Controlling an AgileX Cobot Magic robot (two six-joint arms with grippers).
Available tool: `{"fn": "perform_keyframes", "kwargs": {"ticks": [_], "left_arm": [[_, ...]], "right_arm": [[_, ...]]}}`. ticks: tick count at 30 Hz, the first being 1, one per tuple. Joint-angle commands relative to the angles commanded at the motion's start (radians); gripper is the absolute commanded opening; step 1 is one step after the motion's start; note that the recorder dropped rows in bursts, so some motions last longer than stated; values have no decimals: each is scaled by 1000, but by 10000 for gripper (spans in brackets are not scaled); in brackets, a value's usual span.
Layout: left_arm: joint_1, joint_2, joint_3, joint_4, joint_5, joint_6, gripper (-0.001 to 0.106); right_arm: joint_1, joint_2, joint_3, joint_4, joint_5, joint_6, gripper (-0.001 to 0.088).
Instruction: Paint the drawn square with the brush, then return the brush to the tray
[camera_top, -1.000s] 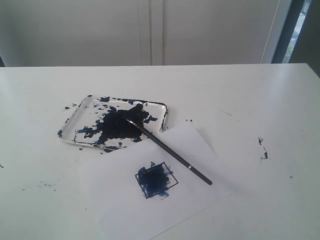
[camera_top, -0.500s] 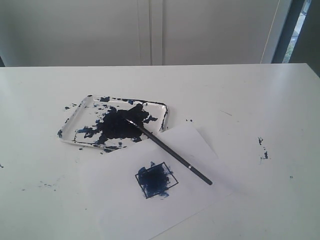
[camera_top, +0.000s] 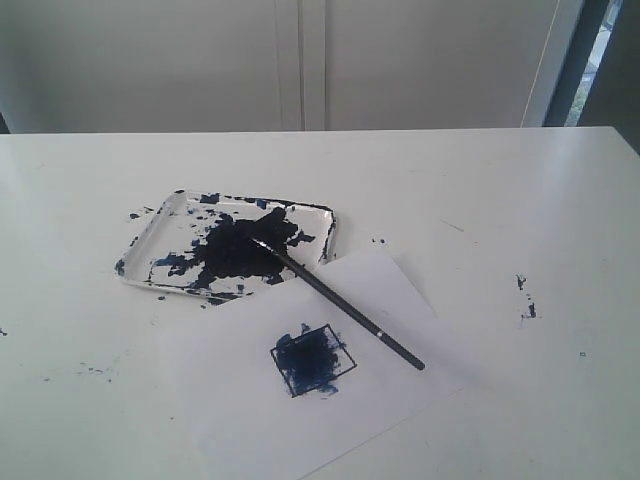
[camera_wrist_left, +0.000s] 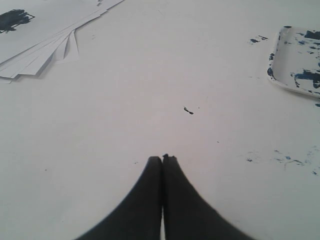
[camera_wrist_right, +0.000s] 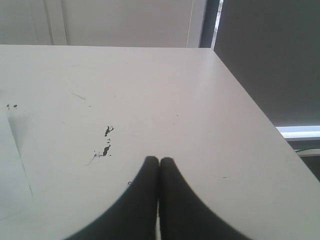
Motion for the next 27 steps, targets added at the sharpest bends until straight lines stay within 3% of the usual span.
{"fn": "perform_keyframes", "kwargs": {"ticks": [8, 27], "left_arm": [[0, 0, 0, 0, 0, 0, 0], [0, 0, 0, 0, 0, 0, 0]], "right_arm": [[0, 0, 0, -2, 2, 95, 0], [0, 0, 0, -2, 2, 119, 0]]}}
